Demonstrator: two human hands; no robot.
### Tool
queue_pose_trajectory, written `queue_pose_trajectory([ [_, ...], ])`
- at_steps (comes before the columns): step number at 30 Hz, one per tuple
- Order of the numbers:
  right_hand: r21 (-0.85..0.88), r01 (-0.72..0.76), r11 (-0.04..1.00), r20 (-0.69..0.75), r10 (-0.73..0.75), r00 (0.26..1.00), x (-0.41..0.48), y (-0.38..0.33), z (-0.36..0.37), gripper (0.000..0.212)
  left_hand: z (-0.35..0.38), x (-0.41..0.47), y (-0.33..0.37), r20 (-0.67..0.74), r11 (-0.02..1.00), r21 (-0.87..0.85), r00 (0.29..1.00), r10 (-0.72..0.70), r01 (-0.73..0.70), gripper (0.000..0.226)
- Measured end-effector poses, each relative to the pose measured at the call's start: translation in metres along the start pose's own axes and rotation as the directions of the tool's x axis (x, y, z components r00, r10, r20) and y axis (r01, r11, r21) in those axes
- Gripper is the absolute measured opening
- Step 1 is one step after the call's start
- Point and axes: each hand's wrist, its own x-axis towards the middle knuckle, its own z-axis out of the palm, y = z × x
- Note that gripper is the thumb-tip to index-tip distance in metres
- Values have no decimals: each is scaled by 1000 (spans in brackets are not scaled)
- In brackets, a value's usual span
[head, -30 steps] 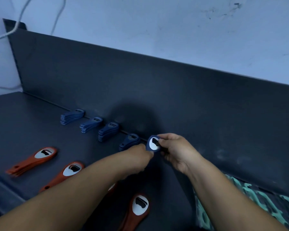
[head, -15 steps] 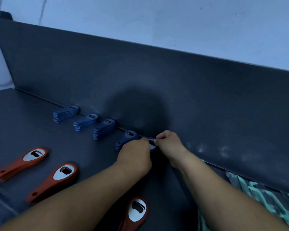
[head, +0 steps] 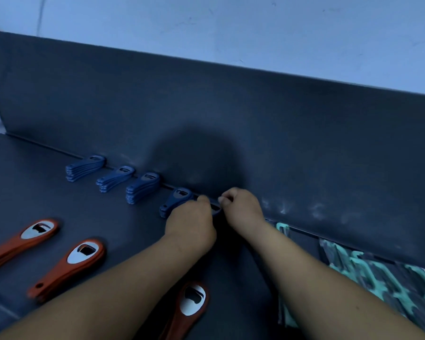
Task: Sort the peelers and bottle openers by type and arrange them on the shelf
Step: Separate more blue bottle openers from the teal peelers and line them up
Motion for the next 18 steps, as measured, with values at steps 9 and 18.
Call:
queue_pose_trajectory([
  [9,-126,22,992,-12,-24,1000,-40,18,-55,26,-20,-21,51,-66,991,3,989,130,-130,41],
  [18,-247,-72,966,-69,57,996,-110,68,-126,31,5,-52,129,182,959,-81,942,282,-271,44],
])
